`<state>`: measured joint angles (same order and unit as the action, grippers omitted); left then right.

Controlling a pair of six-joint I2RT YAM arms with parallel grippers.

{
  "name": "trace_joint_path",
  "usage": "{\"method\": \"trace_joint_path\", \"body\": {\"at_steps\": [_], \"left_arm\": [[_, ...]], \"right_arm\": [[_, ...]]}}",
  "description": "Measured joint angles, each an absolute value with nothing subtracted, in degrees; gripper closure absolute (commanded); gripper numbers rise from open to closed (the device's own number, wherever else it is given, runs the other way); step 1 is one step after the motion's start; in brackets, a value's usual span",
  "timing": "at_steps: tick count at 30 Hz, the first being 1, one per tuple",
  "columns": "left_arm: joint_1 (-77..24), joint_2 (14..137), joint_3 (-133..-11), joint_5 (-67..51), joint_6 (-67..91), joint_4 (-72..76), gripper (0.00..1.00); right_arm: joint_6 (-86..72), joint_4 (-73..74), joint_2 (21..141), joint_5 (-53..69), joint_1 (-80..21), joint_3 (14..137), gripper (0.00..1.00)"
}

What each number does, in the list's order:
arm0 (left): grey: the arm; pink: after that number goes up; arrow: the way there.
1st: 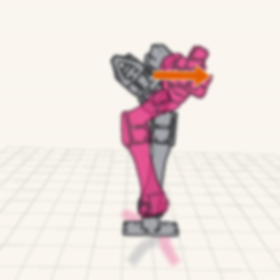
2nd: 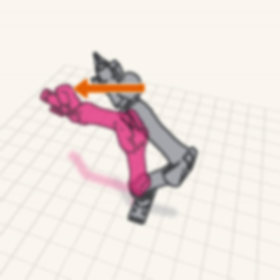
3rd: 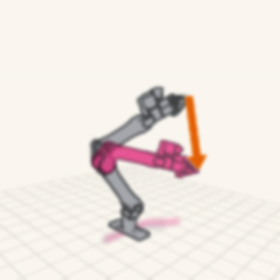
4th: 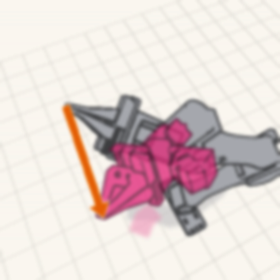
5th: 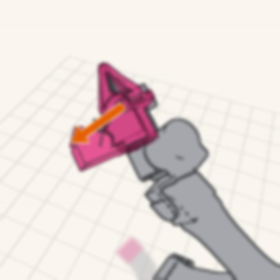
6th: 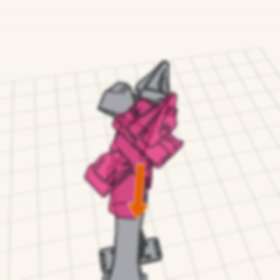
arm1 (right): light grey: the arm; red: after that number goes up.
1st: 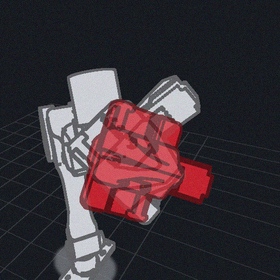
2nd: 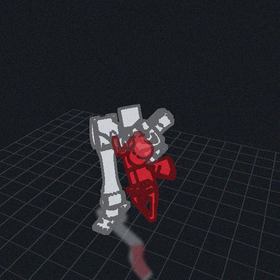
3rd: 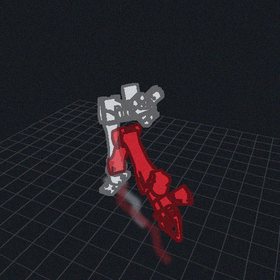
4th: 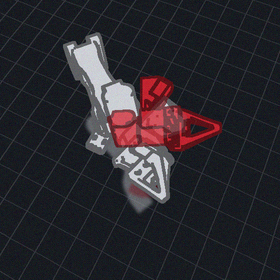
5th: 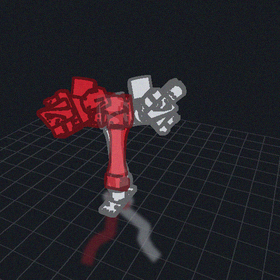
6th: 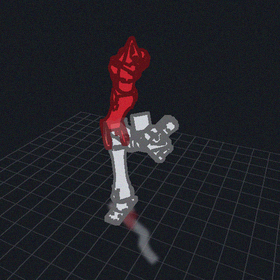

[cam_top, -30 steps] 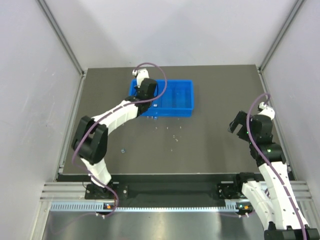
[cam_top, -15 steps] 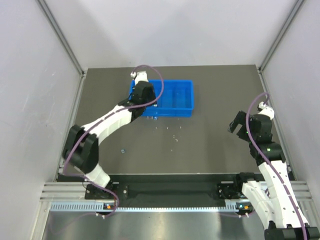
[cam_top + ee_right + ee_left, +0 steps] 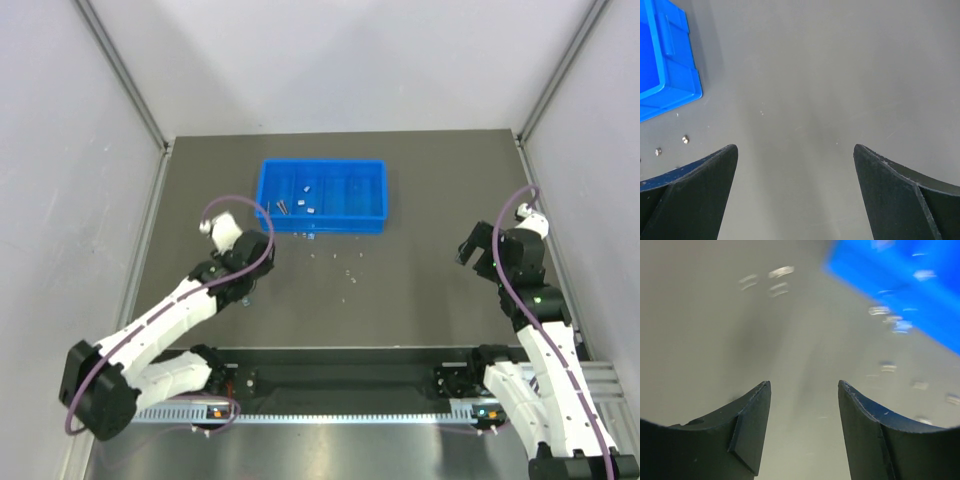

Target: Sort the screws and nuts into containers

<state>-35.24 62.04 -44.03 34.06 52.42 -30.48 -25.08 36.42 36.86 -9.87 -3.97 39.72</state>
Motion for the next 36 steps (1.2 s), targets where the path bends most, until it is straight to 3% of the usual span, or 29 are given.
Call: {"method": "trace_joint_path", "body": {"at_steps": [8,18,29,36], "left_arm": [[-35.2,57.7,-34.0,38.9,66.2,-41.7,0.39],[-35.2,66.0,-32.3,37.7,69.3,-40.0,0.41],[-35.2,66.5,-28.7,35.3,69.1,-35.5,0.43],[-35.2,68.2,-28.3,36.8,68.9,-32.3,0.62]], "right_arm": [[-25.1,36.4,36.8,-9.5,-4.0,39.7,0.0],[-25.1,36.4,36.7,-9.5,-4.0,39.7,0.0],[-25.1,36.4,36.6,-9.5,-4.0,39.7,0.0],[-25.1,36.4,35.9,-9.5,-4.0,39.7,0.0]]}}
